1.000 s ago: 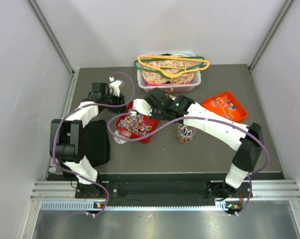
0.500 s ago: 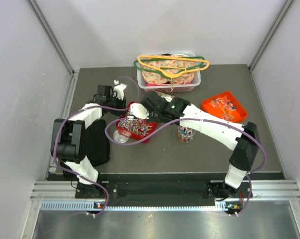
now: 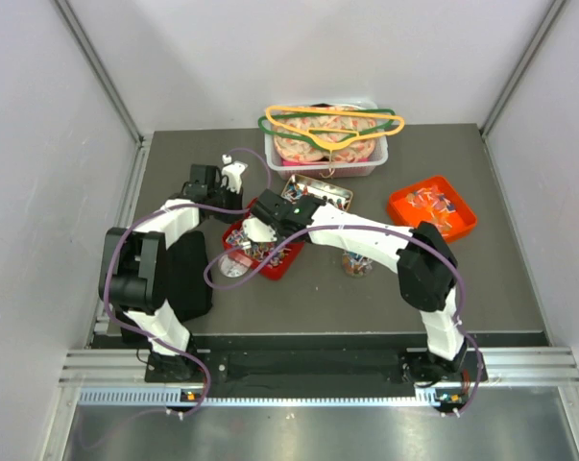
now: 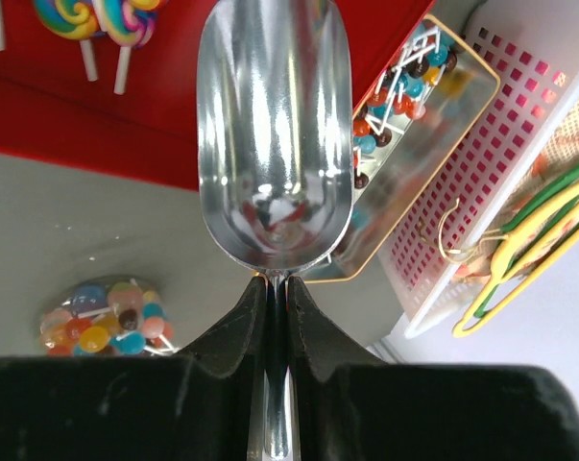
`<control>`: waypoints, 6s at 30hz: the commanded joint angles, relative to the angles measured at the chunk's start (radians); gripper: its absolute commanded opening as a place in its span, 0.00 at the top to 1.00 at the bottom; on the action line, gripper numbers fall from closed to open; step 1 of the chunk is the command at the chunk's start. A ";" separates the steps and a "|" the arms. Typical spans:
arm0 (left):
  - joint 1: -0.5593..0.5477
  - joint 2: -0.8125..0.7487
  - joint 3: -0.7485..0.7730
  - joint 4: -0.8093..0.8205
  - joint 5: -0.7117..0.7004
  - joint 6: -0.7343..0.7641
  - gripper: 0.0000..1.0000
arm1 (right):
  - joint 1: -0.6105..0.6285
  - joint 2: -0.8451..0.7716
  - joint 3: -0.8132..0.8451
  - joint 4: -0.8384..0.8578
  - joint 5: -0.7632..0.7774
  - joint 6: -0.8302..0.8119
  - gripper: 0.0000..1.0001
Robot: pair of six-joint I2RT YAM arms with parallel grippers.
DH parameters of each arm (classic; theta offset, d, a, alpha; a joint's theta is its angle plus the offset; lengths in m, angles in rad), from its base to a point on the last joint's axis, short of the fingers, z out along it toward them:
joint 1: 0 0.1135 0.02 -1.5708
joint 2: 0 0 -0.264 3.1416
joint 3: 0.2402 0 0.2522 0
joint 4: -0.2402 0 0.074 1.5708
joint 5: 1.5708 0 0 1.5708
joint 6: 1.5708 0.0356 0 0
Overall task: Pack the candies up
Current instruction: Scoop the fake candies from the storage box.
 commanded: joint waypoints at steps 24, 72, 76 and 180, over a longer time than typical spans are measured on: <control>-0.058 -0.047 0.050 0.019 0.045 -0.085 1.00 | 0.028 0.156 0.172 -0.032 -0.138 -0.141 1.00; -0.073 0.026 0.251 -0.012 0.014 -0.128 1.00 | 0.180 0.024 -0.197 0.333 -0.250 -0.210 1.00; -0.075 0.048 0.256 -0.007 0.011 -0.122 1.00 | 0.190 0.024 -0.183 0.364 -0.247 -0.232 1.00; -0.138 0.016 0.245 -0.075 0.073 -0.010 1.00 | 0.069 0.208 0.032 0.482 0.011 0.215 1.00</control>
